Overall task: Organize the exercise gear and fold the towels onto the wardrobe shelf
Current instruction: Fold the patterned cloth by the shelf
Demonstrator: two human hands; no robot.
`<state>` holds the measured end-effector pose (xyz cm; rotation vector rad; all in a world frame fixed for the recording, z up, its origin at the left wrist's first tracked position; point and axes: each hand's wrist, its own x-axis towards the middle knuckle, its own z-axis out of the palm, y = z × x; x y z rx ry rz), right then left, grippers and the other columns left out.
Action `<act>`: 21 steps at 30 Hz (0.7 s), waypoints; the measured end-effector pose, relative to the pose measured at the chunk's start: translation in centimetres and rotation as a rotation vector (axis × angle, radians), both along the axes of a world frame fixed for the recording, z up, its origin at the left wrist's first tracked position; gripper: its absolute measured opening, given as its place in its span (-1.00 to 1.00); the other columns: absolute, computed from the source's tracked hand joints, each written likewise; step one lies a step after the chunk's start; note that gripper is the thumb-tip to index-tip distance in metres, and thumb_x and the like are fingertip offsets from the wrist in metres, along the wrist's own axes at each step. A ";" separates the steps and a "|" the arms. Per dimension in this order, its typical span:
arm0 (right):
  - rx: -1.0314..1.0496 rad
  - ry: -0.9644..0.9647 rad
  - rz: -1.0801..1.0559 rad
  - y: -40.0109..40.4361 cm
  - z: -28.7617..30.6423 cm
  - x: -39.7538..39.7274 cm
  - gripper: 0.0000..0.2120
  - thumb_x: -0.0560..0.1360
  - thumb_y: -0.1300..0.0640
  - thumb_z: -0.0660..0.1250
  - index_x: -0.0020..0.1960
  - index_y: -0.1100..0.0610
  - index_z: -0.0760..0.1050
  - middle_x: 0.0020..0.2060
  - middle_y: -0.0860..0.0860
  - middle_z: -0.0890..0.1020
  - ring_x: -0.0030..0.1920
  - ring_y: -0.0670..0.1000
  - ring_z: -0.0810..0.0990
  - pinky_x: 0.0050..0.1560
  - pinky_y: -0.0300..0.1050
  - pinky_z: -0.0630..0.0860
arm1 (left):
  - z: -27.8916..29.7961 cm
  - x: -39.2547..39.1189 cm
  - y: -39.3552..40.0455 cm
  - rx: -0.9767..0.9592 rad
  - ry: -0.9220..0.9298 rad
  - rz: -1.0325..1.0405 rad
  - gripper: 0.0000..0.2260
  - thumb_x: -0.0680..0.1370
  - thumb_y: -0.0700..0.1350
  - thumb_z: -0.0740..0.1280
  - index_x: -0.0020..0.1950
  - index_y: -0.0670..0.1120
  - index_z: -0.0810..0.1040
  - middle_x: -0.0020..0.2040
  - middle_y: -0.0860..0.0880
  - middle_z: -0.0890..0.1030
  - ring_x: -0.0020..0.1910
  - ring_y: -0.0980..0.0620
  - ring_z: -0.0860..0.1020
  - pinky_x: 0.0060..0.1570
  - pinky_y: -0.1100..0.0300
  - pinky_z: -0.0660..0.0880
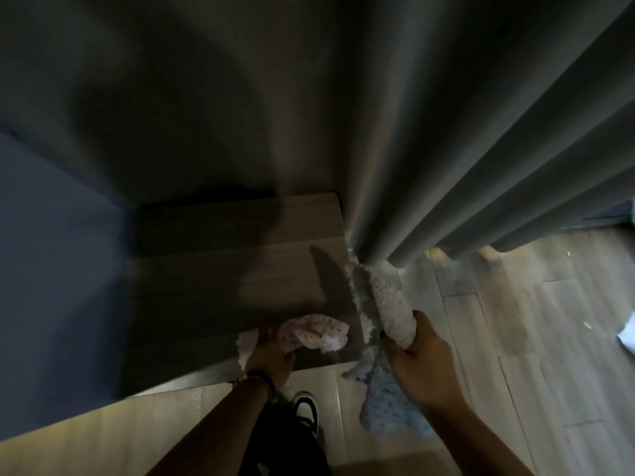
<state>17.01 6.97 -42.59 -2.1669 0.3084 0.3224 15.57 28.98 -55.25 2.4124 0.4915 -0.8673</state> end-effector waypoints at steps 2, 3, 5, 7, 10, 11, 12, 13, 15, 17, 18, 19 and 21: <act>-0.012 0.034 0.026 -0.2 -0.4 -0.2 -0.77 0.51 0.17 0.37 0.07 -0.03 0.39 -0.24 -0.19 0.54 -0.27 -0.24 0.52 -0.34 -0.46 0.44 | -0.2 0.4 0.0 0.026 -0.010 -0.045 -0.54 0.60 -0.07 0.26 0.48 -0.14 0.29 0.50 -0.18 0.26 0.45 -0.14 0.28 0.39 0.09 0.21; -0.017 0.052 0.039 -0.4 -0.5 -0.2 -0.78 0.51 0.18 0.37 0.07 -0.03 0.39 -0.24 -0.19 0.54 -0.28 -0.23 0.52 -0.34 -0.47 0.44 | -0.2 0.6 0.0 0.025 -0.037 -0.007 -0.59 0.60 -0.07 0.26 0.44 -0.13 0.36 0.45 -0.17 0.34 0.41 -0.12 0.34 0.36 0.09 0.25; -0.050 0.070 0.075 -0.6 -0.5 -0.3 -0.78 0.50 0.15 0.37 0.10 0.01 0.42 -0.22 -0.17 0.55 -0.25 -0.20 0.53 -0.34 -0.46 0.43 | 0.4 0.6 0.2 0.022 -0.039 0.046 -0.66 0.59 -0.03 0.26 0.35 -0.09 0.45 0.35 -0.11 0.47 0.32 -0.08 0.43 0.33 0.08 0.34; -0.111 0.054 0.102 -0.8 -0.3 -0.3 -0.67 0.49 0.09 0.40 0.20 0.01 0.40 -0.09 -0.11 0.54 -0.17 -0.13 0.54 -0.35 -0.45 0.39 | 1.7 0.7 0.6 -0.055 -0.045 0.105 -0.75 0.60 -0.02 0.26 0.25 -0.04 0.49 0.24 -0.05 0.54 0.23 -0.03 0.49 0.27 0.10 0.40; -0.186 -0.006 0.148 -0.9 0.4 0.0 -0.36 0.45 0.02 0.43 0.44 -0.07 0.21 0.10 -0.03 0.37 -0.10 -0.13 0.45 -0.18 -0.43 0.37 | 4.9 0.4 1.0 -0.142 -0.115 0.146 -0.94 0.62 -0.04 0.23 0.06 0.05 0.47 0.04 0.00 0.58 0.05 0.03 0.55 -0.01 0.22 0.42; -0.183 -0.024 0.164 -0.8 0.9 0.2 -0.29 0.45 0.00 0.43 0.48 -0.10 0.14 0.12 -0.03 0.34 -0.10 -0.15 0.45 -0.15 -0.40 0.39 | 6.2 0.3 1.1 -0.159 -0.136 0.154 -0.96 0.62 -0.03 0.21 0.03 0.07 0.44 0.00 0.01 0.56 -0.02 0.06 0.54 -0.11 0.26 0.40; -0.167 -0.033 0.182 -0.6 1.6 0.4 -0.26 0.46 -0.01 0.41 0.50 -0.14 0.08 0.11 -0.03 0.32 -0.11 -0.15 0.45 -0.14 -0.38 0.40 | 7.6 0.2 1.3 -0.173 -0.157 0.162 -0.95 0.63 -0.02 0.19 0.03 0.06 0.43 -0.02 0.01 0.55 -0.06 0.08 0.53 -0.17 0.27 0.40; -0.155 -0.032 0.207 -0.3 2.2 0.7 -0.27 0.48 -0.04 0.38 0.51 -0.17 0.04 0.11 -0.04 0.30 -0.11 -0.15 0.44 -0.13 -0.37 0.41 | 9.2 0.1 1.5 -0.189 -0.174 0.195 -0.93 0.63 -0.02 0.18 0.06 0.06 0.43 -0.02 0.00 0.54 -0.06 0.07 0.53 -0.16 0.26 0.43; -0.161 -0.042 0.280 0.7 3.5 1.3 -0.33 0.51 -0.09 0.32 0.50 -0.20 0.05 0.11 -0.05 0.29 -0.06 -0.13 0.43 -0.08 -0.32 0.40 | 12.0 -0.5 2.2 -0.229 -0.274 0.271 -0.93 0.63 -0.03 0.20 0.07 0.07 0.45 -0.06 0.04 0.53 -0.01 0.04 0.55 -0.11 0.27 0.46; -0.165 -0.099 0.363 2.0 4.7 1.7 -0.49 0.52 -0.12 0.27 0.44 -0.16 0.24 0.11 -0.06 0.34 -0.04 -0.15 0.43 -0.07 -0.41 0.35 | 15.1 -1.1 2.9 -0.267 -0.393 0.343 -0.93 0.60 -0.06 0.27 -0.01 0.13 0.43 -0.13 0.13 0.52 -0.06 0.10 0.55 -0.21 0.39 0.39; -0.148 -0.136 0.399 2.8 5.3 1.8 -0.59 0.52 -0.14 0.25 0.35 -0.13 0.36 0.09 -0.06 0.39 -0.07 -0.18 0.44 -0.11 -0.47 0.34 | 16.5 -1.4 3.3 -0.288 -0.436 0.393 -0.88 0.59 -0.07 0.29 -0.05 0.16 0.42 -0.16 0.16 0.51 -0.12 0.16 0.54 -0.25 0.40 0.38; -0.120 -0.163 0.424 3.6 6.0 1.8 -0.69 0.52 -0.16 0.22 0.23 -0.11 0.46 0.05 -0.05 0.44 -0.10 -0.20 0.46 -0.16 -0.49 0.35 | 17.6 -1.7 3.7 -0.305 -0.453 0.454 -0.86 0.58 -0.07 0.30 -0.08 0.18 0.41 -0.17 0.16 0.51 -0.17 0.20 0.52 -0.27 0.39 0.38; -0.044 -0.223 0.448 5.3 7.3 1.8 -0.79 0.53 -0.15 0.18 -0.04 -0.09 0.52 -0.09 -0.07 0.49 -0.14 -0.24 0.48 -0.17 -0.49 0.36 | 20.0 -2.3 4.4 -0.315 -0.467 0.536 -0.88 0.58 -0.05 0.31 -0.11 0.13 0.42 -0.19 0.10 0.53 -0.22 0.15 0.53 -0.31 0.34 0.38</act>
